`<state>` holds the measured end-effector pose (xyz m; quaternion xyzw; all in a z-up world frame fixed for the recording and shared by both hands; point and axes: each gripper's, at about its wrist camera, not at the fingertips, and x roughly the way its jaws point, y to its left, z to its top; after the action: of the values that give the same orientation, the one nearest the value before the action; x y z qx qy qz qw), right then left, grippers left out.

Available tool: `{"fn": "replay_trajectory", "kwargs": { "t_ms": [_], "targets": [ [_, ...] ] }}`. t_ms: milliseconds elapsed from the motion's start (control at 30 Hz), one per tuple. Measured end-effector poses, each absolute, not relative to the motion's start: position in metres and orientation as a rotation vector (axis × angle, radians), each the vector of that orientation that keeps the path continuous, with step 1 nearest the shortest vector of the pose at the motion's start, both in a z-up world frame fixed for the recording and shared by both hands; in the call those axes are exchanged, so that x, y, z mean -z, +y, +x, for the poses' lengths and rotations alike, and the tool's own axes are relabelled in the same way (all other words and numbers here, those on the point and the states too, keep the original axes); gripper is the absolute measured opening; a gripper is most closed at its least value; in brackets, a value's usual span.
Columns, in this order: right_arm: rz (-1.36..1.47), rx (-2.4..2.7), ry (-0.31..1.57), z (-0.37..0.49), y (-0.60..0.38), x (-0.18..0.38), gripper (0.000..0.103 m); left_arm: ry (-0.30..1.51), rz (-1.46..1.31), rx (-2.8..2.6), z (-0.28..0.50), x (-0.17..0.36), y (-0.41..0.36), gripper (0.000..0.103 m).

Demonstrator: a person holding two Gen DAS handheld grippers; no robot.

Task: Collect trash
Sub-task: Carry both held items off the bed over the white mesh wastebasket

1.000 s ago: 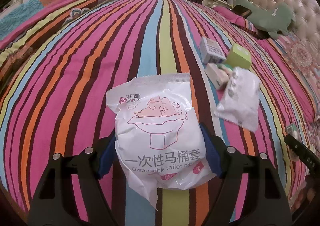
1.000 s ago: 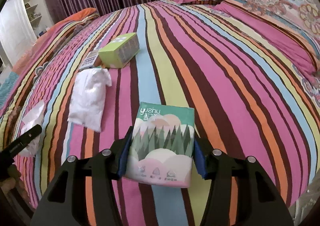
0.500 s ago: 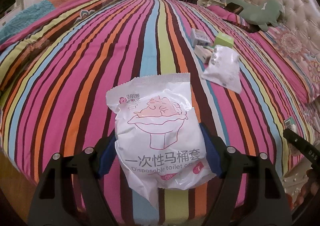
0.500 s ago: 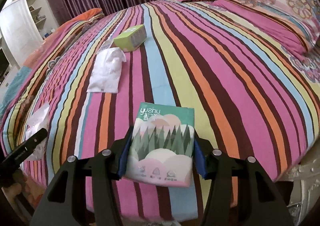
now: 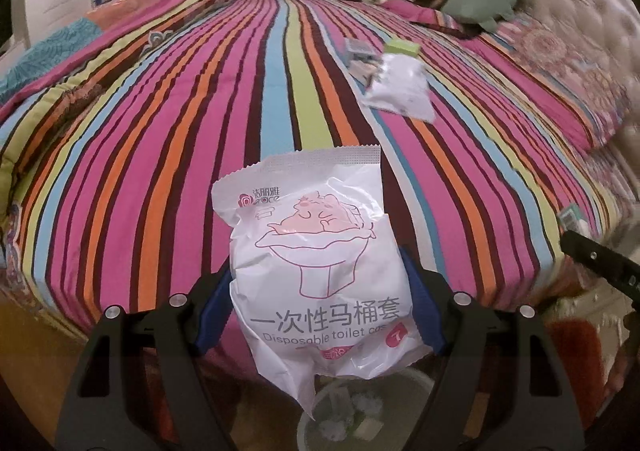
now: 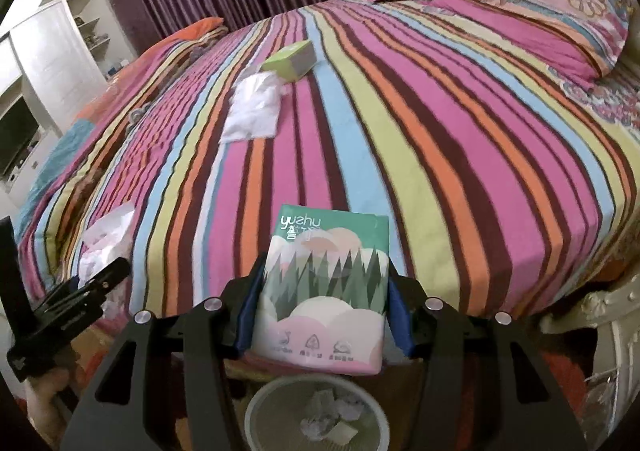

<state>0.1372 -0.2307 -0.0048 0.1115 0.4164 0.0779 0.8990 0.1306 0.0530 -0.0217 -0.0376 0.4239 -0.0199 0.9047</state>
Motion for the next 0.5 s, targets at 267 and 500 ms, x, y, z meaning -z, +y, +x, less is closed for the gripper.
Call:
{"fn": "replay_trajectory", "kwargs": {
  "t_ms": [267,500],
  "targets": [
    [0.26,-0.191,0.949,0.105,-0.221,0.026,0.051,0.947,-0.045,0.098,0.077,0.043,0.04,0.074],
    [0.292,-0.219,1.049,0.081,-0.211,0.053,0.051,1.067,-0.026,0.151,0.052,0.076,0.025,0.074]
  ]
}}
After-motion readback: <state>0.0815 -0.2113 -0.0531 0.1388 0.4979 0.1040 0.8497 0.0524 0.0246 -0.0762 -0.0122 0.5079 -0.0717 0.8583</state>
